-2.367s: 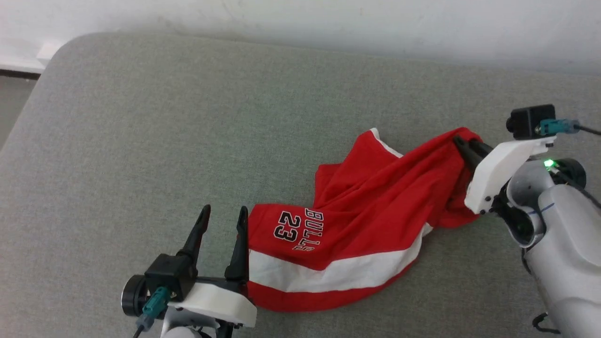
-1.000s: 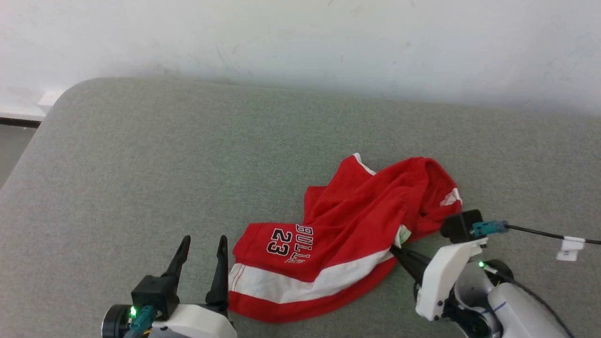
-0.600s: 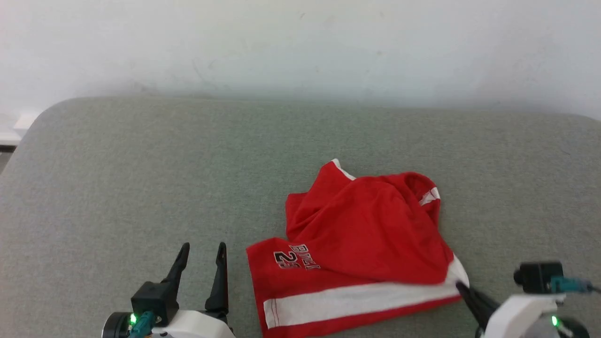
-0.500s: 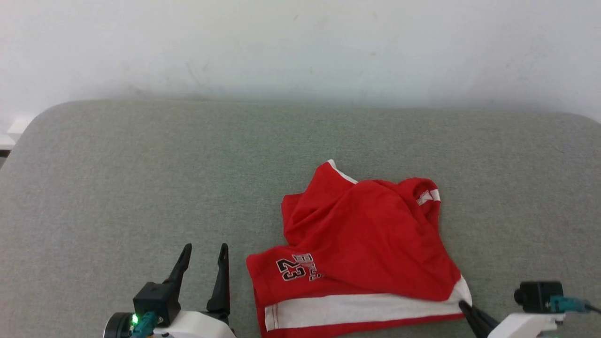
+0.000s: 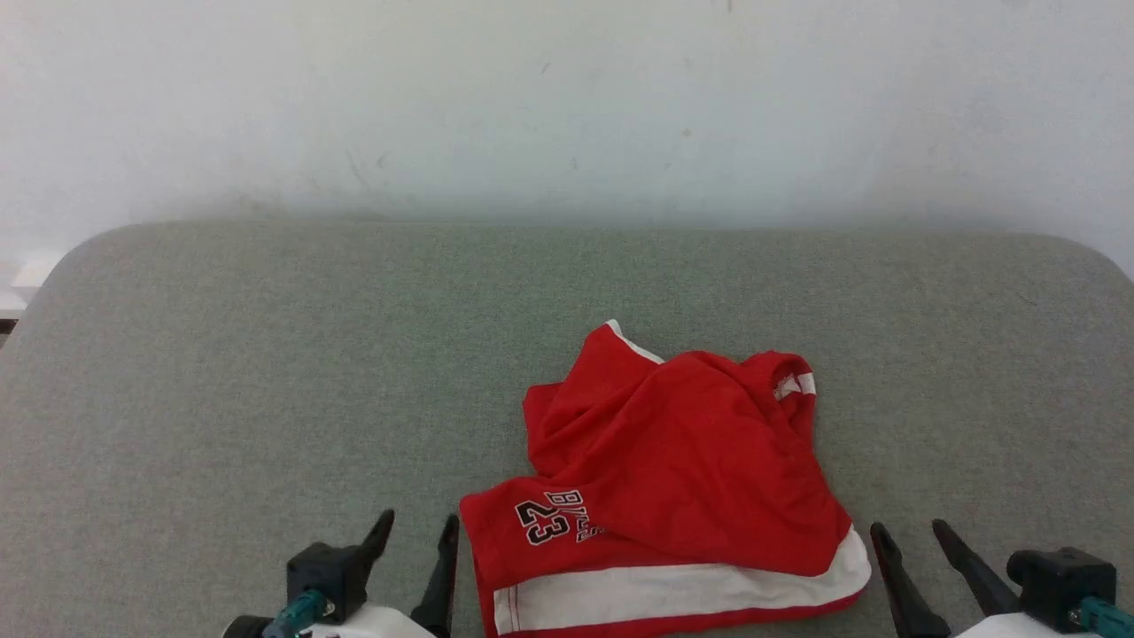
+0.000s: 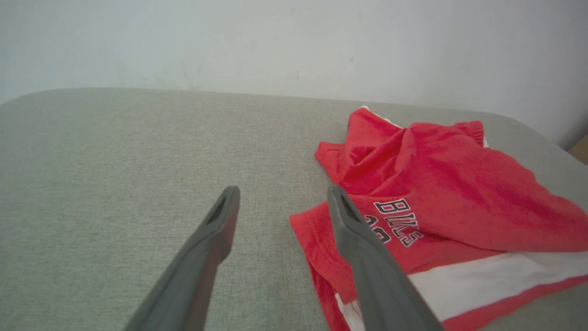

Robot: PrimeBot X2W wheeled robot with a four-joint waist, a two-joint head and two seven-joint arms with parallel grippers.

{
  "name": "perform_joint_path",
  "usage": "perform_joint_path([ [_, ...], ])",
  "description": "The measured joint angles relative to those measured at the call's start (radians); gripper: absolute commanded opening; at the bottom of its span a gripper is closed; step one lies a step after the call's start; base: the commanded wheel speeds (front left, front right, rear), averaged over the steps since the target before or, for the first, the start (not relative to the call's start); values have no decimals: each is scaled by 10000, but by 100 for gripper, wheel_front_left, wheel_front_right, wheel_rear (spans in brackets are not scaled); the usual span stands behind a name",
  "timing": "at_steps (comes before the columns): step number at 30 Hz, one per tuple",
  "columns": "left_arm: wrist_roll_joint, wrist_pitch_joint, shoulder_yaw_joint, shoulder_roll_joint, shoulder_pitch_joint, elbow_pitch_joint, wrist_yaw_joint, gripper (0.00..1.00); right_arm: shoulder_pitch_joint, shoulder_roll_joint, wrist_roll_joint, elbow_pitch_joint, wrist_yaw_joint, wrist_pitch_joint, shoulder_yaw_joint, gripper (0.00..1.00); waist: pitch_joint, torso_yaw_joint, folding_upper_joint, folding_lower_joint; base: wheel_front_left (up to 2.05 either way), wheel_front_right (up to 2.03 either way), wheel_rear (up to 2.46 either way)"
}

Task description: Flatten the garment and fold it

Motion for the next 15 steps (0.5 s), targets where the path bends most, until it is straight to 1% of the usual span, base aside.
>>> perform_joint_path([
  [4, -364, 1870, -451, 372, 55, -159, -360, 100, 194, 92, -514, -918, 0, 111, -90, 100, -91, -158, 0, 0, 0, 0, 0],
  [7, -587, 3219, -802, 679, 29, -201, -686, 100, 285, 132, -596, -1457, 0, 372, -109, 100, -113, -316, 0, 0, 0, 0, 0],
  [10, -729, 4243, -1149, 790, -94, -17, -940, 100, 329, 150, -656, -1820, 0, 568, -42, 100, -72, -488, 0, 0, 0, 0, 0],
  [14, -828, 4840, -1492, 800, -582, 550, -1279, 100, 324, 159, -872, -2050, 0, 698, 29, 100, 101, -690, 0, 1, 0, 0, 0],
  [15, -830, 4915, -1540, 771, -739, 761, -1294, 100, 323, 169, -876, -2065, 0, 717, 31, 100, 158, -739, 0, 1, 0, 0, 0],
])
